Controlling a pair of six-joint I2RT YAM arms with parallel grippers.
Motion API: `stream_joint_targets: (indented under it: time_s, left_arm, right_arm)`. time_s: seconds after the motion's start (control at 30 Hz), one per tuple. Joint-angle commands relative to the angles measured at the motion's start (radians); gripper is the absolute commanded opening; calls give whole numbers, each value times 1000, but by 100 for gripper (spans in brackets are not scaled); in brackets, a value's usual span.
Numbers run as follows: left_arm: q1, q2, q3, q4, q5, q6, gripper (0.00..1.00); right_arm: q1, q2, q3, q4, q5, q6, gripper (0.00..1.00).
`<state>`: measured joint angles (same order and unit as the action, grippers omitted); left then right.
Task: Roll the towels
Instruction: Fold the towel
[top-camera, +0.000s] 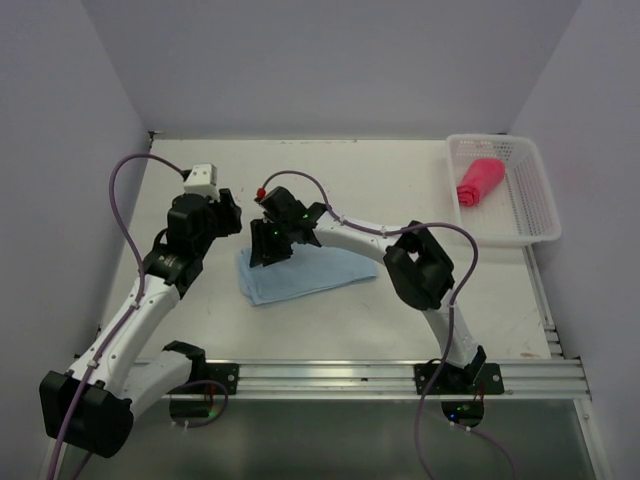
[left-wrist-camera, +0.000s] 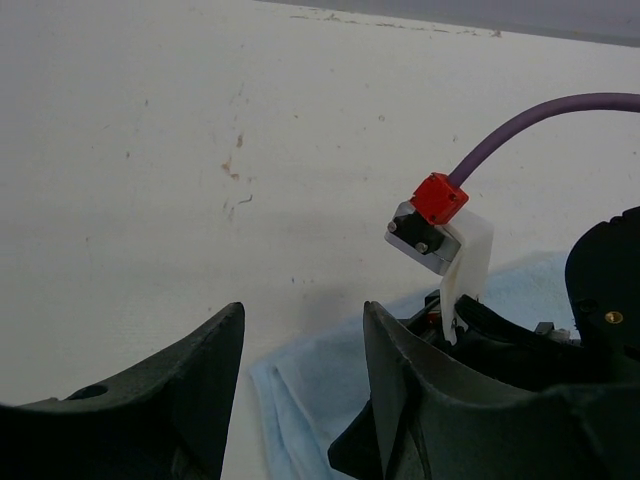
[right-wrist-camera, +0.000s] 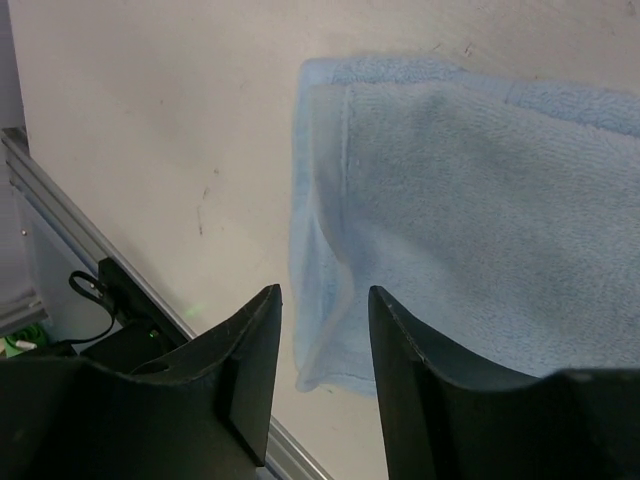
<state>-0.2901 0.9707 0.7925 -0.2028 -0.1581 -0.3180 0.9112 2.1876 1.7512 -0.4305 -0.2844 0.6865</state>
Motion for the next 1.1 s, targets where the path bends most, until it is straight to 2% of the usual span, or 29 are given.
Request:
stream_joint_targets:
  time_s: [0.0, 0.1, 0.13, 0.23, 0.27, 0.37, 0.47, 0.53, 0.63, 0.7, 0.8, 1.07]
  left_arm:
    - [6, -26, -7, 25, -35, 10, 55]
    - [6, -26, -12, 29, -34, 13, 55]
    - [5, -23, -12, 28, -26, 14, 55]
    - [6, -12, -15, 39, 11, 16, 51]
    - [6, -4, -16, 45, 34, 14, 50]
    - [6, 32, -22, 71, 103, 0, 42]
    - [6, 89, -21, 104, 285, -30, 34]
    - [5, 118, -9, 120, 354, -61, 29]
    - [-1, 157, -7, 135, 416, -130, 8]
    - [-9, 169, -54, 157, 423, -188, 0]
    - [-41, 180, -148, 239, 428, -242, 0]
    - [-96, 178, -343, 261, 356, -296, 0]
  right_arm:
    - [5, -81, -21, 61, -48, 12, 43]
    - [-6, -129, -54, 49, -32, -7, 36]
    - [-12, -144, -67, 38, -18, -13, 29]
    - [-44, -227, -145, 19, 7, -44, 21]
    - [-70, -254, -172, 22, 16, -48, 16]
    - [-133, -363, -289, 23, 42, -77, 11]
    - [-207, -460, -392, -7, 71, -123, 11]
    - [-241, -505, -467, -19, 109, -142, 11]
    - [-288, -572, -547, -31, 200, -185, 12]
    - [-328, -603, -602, -22, 211, -196, 13]
    - [-385, -609, -648, 18, 176, -196, 14]
    - [-436, -548, -659, 64, 126, -214, 15]
